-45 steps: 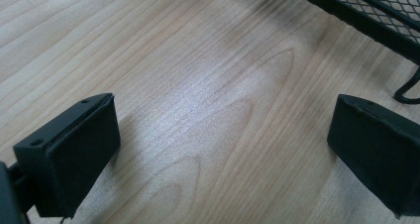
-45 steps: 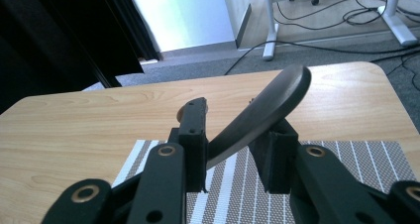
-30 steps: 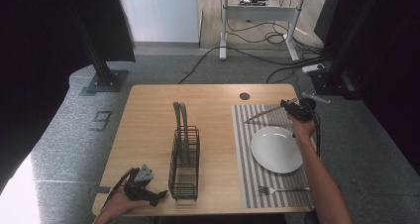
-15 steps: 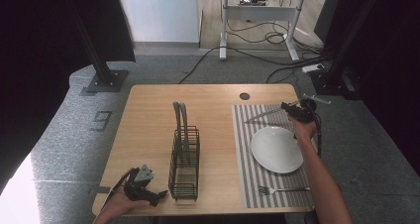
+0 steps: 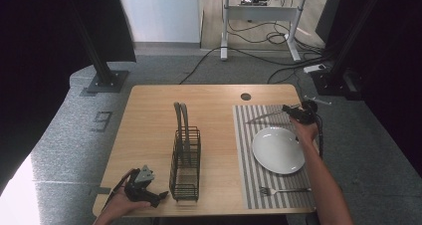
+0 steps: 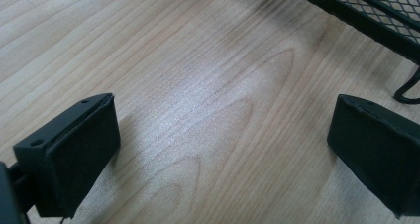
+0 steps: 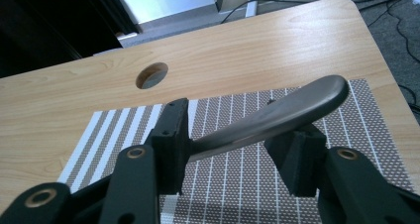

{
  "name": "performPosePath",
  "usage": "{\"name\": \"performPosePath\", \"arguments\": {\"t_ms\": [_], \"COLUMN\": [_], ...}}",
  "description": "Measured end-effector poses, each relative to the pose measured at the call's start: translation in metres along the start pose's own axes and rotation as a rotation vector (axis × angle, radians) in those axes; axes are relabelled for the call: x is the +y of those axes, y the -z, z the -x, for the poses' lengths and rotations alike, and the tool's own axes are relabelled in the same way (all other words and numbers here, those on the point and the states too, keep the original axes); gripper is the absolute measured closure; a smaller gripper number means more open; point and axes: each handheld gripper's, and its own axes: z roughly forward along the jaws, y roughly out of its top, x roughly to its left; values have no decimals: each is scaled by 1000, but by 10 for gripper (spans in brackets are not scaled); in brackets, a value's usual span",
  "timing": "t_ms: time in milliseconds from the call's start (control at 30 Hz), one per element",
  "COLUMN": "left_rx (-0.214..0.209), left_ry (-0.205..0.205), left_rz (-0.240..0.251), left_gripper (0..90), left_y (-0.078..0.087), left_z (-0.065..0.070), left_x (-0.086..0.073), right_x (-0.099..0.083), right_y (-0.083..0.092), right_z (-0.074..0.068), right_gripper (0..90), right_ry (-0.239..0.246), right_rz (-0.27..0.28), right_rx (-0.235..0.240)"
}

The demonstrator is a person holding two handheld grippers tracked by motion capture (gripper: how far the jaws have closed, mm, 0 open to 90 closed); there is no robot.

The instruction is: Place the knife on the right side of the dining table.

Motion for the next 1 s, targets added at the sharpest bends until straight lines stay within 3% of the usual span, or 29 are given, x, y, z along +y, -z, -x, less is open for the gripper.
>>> {"name": "performPosePath", "arguments": {"t_ms": [1000], "left_rx": [0], "left_ry": [1], "left_rz": [0], "left_gripper": [0], "left_y": [0], "left_z": [0], "left_x": [0], "right_x": [-11], "right_y": [-8], "right_z": [14], "right_gripper": [456], "right_ry": [-74], "right_rz": [-45], "right_rx": [-5]}}
